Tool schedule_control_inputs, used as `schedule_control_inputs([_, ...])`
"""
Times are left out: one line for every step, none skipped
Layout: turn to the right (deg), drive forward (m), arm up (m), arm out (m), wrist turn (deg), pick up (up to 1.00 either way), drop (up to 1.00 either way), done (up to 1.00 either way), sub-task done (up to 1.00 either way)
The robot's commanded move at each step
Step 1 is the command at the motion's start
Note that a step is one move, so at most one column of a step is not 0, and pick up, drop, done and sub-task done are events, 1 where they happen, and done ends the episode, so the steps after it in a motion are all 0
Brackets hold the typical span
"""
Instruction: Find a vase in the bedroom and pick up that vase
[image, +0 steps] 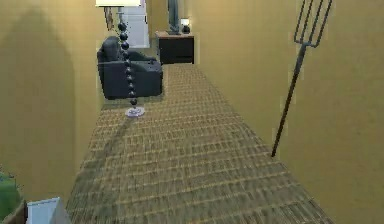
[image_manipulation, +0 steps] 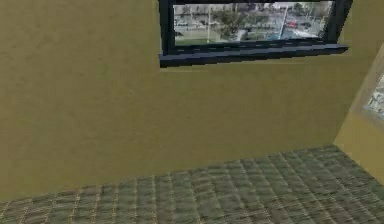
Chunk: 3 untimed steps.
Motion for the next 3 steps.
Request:
schedule_control_inputs([0.0,1.0,0.0,0.0,0.0,0.0,0.0,0.0,0.0])
schedule_control_inputs([-3.0,0.0,0.0,0.0,0.0,0.0,0.0,0.0,0.0])
schedule_control_inputs([0.0,1.0,0.0,0.0,0.0,0.0,0.0,0.0,0.0])
